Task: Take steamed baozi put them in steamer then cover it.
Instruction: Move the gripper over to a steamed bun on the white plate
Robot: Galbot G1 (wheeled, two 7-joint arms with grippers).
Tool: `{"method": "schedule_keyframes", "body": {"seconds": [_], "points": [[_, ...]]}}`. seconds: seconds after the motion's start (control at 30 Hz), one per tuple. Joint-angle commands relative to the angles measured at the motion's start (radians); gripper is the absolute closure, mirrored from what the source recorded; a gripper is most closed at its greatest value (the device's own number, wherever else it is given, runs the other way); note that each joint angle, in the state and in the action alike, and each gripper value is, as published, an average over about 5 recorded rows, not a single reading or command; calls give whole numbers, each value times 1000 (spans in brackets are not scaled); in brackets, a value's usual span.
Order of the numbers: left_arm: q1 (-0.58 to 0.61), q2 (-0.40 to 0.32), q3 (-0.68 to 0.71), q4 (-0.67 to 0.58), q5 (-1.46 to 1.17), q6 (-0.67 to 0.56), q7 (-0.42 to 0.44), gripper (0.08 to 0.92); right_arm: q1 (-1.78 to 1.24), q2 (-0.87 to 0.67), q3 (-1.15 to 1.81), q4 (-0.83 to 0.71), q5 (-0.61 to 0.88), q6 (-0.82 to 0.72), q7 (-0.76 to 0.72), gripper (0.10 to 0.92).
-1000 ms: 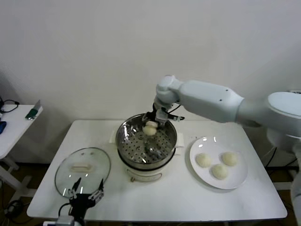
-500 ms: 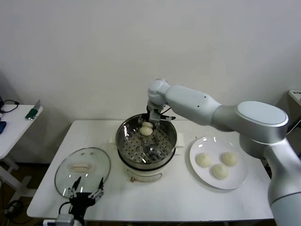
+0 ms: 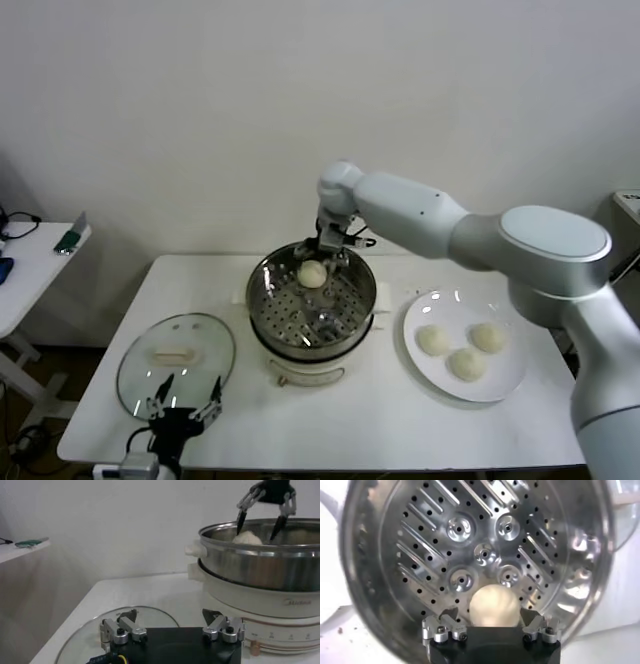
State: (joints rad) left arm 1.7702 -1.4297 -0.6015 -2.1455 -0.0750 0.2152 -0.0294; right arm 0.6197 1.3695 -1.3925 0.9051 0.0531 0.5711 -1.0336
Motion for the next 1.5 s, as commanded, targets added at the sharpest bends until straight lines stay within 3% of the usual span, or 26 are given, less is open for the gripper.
{"method": "schedule_keyframes", "body": {"seconds": [0.03,0.2,0.33,0.57,0.77,1.1,1.5], "points": [[0,-1,1,-2,1,3,0,177,272,-145,-231,170,541,-185,-70,202],[-3,-1,6,-1,3,1,-1,177,373,-362,-403,279,606,-360,-64,203],[-4,1,7,-5,2,2,-1,177,387,-536,-515,420,593,-561,30,203],[-15,-2,8,2,3,2,-2,177,273,-708,-519,613,590,-822,177,203],[-20,-2,9,-2,4,3,-1,177,80,-737,-404,601,510,-902,232,203],[-13,-7,2,-2,3,0,-1,177,-241,-679,-118,430,381,-944,274,203],[-10,-7,-1,4,2,0,-2,177,-330,-622,-42,351,357,-944,280,203]]}}
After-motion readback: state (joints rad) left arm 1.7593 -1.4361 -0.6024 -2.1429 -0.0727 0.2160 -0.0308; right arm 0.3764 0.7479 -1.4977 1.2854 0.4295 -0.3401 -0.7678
